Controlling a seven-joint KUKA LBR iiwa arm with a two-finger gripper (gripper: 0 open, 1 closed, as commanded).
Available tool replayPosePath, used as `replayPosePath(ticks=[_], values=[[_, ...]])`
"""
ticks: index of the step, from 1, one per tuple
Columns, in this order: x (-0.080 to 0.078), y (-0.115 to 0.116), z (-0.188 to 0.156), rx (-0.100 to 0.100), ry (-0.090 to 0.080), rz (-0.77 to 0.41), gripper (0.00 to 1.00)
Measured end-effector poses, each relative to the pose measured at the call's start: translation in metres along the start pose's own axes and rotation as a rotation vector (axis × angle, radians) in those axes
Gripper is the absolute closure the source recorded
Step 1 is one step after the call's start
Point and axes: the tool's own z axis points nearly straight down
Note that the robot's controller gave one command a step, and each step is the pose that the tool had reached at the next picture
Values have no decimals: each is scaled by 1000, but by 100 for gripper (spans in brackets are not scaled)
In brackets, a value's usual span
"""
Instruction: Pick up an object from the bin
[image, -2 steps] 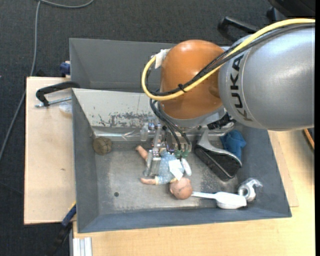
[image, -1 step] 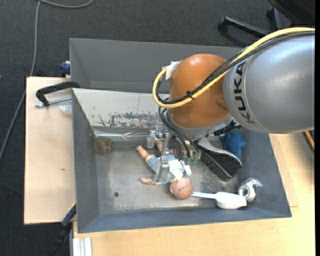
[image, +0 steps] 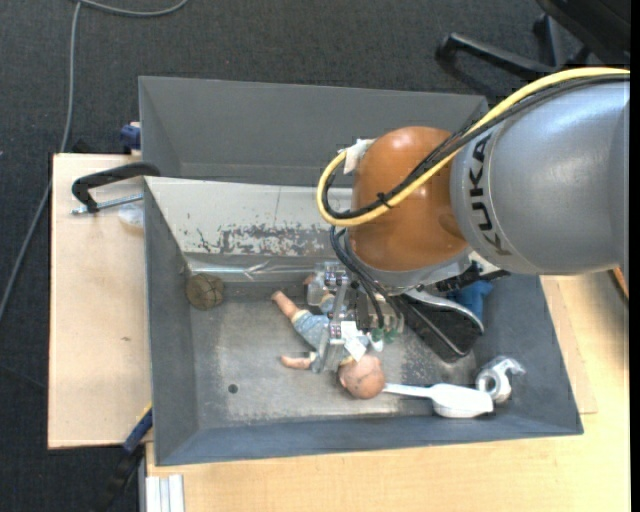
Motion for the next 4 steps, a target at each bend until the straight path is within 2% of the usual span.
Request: replayPosePath(ticks=[1,2,3,4], values=[[-10,-19,4,-2,-4,2,0],[-18,-50,51,-2,-11,-255,0],[-17,-42,100,-2,-3,-398,0],[-29,-37,101,-5,-15,-314,100]])
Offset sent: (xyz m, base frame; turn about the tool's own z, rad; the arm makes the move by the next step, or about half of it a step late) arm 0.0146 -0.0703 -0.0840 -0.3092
